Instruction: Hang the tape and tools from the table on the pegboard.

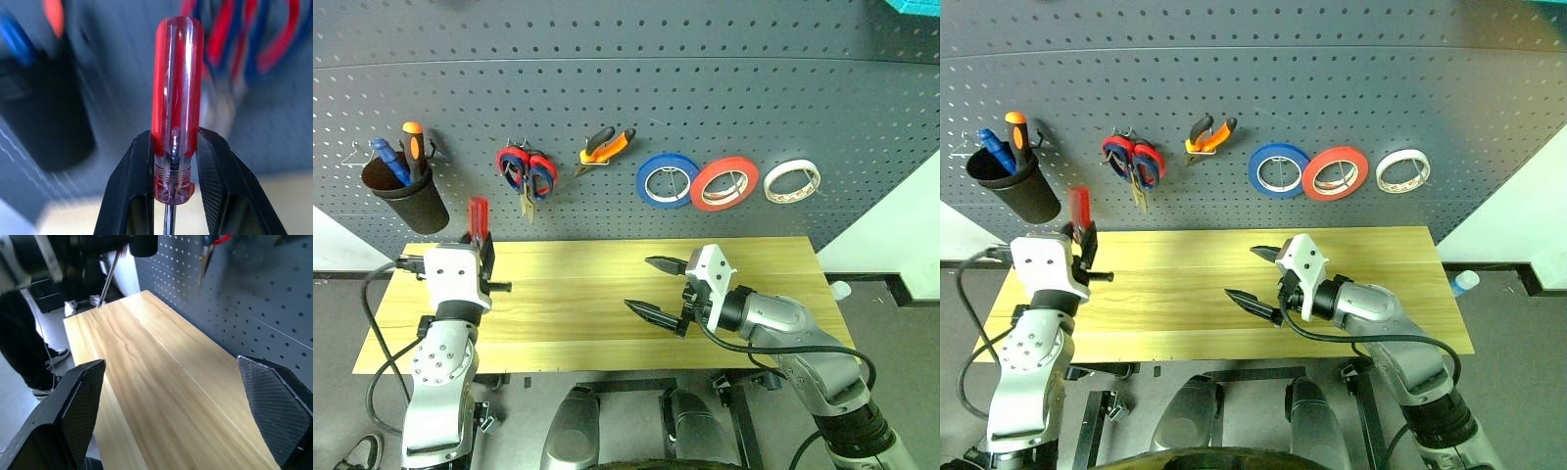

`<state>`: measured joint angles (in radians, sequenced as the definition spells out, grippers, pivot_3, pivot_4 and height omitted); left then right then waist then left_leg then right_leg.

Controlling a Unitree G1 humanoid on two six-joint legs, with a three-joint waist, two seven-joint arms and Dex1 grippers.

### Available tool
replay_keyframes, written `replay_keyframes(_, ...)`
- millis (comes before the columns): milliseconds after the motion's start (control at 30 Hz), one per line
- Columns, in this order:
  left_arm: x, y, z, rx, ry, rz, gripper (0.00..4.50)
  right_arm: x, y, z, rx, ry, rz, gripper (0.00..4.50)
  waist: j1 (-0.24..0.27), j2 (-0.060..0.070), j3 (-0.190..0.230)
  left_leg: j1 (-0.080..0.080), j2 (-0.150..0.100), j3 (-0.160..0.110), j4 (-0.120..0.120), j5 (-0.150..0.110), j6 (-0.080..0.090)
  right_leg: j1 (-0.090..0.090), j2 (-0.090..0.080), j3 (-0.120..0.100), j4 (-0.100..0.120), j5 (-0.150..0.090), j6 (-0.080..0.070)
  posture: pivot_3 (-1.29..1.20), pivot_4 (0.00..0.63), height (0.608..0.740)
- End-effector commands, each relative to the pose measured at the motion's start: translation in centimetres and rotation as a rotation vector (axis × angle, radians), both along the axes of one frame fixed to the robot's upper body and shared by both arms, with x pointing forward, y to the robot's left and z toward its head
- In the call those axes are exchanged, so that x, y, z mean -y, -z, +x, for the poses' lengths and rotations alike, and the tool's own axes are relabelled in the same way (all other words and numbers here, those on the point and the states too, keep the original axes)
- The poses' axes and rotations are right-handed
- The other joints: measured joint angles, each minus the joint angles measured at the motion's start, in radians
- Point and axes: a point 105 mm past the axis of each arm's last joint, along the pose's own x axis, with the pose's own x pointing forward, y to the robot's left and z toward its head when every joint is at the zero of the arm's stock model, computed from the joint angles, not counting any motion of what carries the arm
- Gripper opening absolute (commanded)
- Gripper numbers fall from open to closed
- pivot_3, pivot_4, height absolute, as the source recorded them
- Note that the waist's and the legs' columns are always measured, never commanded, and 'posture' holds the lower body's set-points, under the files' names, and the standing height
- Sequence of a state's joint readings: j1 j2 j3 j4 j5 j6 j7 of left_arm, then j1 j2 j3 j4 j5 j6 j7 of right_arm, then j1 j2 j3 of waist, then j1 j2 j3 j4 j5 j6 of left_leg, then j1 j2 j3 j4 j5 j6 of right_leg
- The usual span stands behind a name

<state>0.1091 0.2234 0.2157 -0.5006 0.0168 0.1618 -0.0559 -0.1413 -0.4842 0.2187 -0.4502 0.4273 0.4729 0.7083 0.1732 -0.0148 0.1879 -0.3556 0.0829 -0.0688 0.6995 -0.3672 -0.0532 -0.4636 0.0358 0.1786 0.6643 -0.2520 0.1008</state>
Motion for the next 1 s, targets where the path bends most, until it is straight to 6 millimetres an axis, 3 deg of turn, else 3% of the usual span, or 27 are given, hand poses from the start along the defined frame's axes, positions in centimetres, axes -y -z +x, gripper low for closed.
replay_keyframes(33, 0.7, -2.5, -0.3, 0.134, 0.002, 0.059, 0.85, -0.5, -2.0, 0.0, 0.074, -0.051, 0.048, 4.5, 0.007, 0.0, -0.001, 0.0, 0.0, 0.0, 0.0, 0.0, 0.0, 0.0, 0.0, 0.0, 0.0, 0.0, 0.0, 0.37, 0.092, 0.677)
replay_keyframes(300, 3.0, -4.3, -0.7, 0.278, 0.054, 0.186, 0.85, -0.5, -2.6, 0.9, 0.116, -0.094, 0.059, 4.5, 0.045, -0.005, -0.013, 0.0, 0.0, 0.0, 0.0, 0.0, 0.0, 0.0, 0.0, 0.0, 0.0, 0.001, 0.0, 0.4, 0.067, 0.677)
replay_keyframes(600, 1.3, -7.7, 1.1, 0.39, -0.019, 0.199, 0.85, -1.6, -9.5, 0.1, 0.223, -0.152, 0.36, 4.5, 0.111, -0.004, -0.028, 0.002, 0.0, 0.0, 0.0, 0.001, -0.001, 0.001, 0.0, -0.001, 0.002, 0.002, -0.002, 0.41, 0.066, 0.677)
replay_keyframes(1000, 1.1, -12.9, 5.4, 0.542, 0.005, 0.182, 0.85, -1.7, -10.1, 0.0, 0.234, -0.131, 0.357, 4.5, 0.17, -0.006, -0.05, 0.002, 0.0, -0.001, 0.0, 0.004, -0.008, 0.002, 0.0, -0.004, 0.002, 0.003, -0.003, 0.39, 0.054, 0.677)
